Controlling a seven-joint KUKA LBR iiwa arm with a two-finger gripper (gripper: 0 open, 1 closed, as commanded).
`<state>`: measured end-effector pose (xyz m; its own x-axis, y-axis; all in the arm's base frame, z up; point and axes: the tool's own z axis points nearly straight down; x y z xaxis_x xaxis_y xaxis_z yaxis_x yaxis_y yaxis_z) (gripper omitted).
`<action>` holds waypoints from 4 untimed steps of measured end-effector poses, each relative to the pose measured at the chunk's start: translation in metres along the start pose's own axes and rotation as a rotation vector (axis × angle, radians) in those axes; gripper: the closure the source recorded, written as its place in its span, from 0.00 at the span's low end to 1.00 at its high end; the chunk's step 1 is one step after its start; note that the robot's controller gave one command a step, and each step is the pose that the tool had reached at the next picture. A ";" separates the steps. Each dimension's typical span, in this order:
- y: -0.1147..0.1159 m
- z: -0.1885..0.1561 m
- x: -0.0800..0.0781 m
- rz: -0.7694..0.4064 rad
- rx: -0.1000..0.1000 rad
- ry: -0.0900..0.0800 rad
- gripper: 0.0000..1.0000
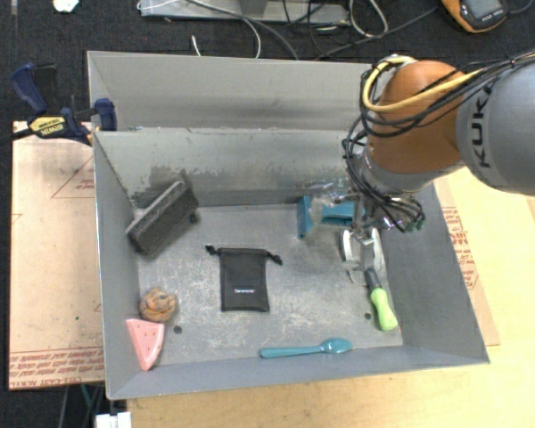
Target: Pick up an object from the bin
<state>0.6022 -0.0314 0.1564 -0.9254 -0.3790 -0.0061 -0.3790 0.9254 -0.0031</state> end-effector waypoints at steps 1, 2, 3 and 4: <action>0.023 0.029 -0.004 -0.078 0.004 -0.009 0.00; 0.053 0.045 -0.033 -0.067 0.002 -0.007 0.00; 0.069 0.033 -0.039 -0.262 0.004 -0.007 0.00; 0.078 0.042 -0.037 -0.157 0.002 -0.008 0.00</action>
Offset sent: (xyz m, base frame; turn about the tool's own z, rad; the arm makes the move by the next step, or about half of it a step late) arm 0.0192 0.0878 -0.0522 -0.0629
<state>0.6066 0.0546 0.1142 -0.8544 -0.5194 -0.0130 -0.5194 0.8545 -0.0064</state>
